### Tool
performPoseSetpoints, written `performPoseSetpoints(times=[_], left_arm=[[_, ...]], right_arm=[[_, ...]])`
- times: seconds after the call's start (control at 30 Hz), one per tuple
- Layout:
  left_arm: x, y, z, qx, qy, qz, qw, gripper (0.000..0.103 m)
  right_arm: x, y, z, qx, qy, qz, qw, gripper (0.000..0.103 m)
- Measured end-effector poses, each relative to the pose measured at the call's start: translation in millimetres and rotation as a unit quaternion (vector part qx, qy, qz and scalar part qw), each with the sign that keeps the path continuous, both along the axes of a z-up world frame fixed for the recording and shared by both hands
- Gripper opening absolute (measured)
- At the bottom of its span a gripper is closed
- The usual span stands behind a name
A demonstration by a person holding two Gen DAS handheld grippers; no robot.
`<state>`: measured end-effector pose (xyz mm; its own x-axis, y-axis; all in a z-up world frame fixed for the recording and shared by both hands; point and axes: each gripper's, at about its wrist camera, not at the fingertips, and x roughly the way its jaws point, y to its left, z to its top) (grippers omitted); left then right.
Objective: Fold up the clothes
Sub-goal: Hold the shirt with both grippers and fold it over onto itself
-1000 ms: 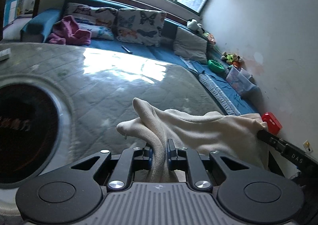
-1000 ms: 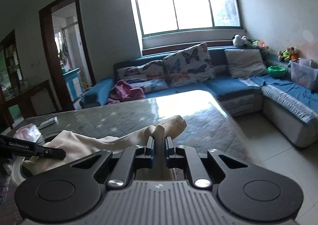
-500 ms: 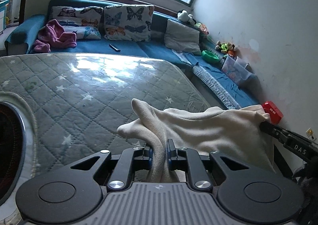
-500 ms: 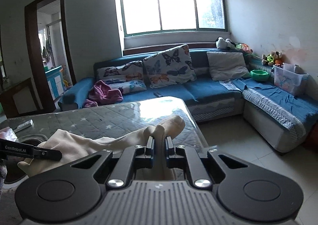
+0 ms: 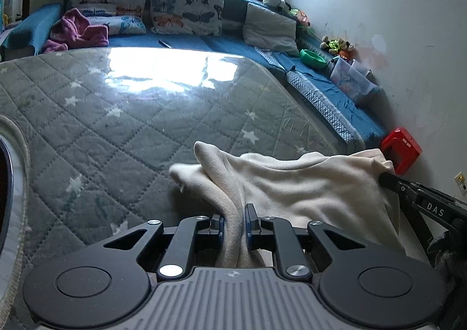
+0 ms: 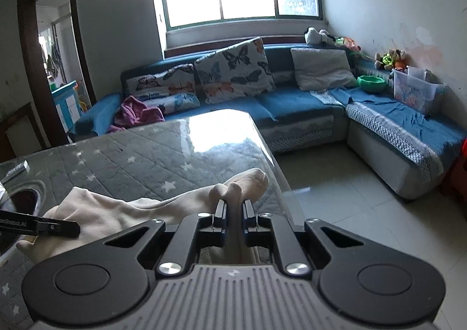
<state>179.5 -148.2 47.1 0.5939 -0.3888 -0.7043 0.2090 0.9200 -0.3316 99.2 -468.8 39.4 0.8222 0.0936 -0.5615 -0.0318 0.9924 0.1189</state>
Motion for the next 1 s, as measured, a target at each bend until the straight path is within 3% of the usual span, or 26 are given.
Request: performPoseSetpoints(times=[1.0], left_arm=[[-11, -16, -17, 0.007, 0.028, -0.04, 0.9988, 0.015]], right_arm=[[16, -9, -31, -0.034, 0.042, -0.034, 0.998, 0.01]])
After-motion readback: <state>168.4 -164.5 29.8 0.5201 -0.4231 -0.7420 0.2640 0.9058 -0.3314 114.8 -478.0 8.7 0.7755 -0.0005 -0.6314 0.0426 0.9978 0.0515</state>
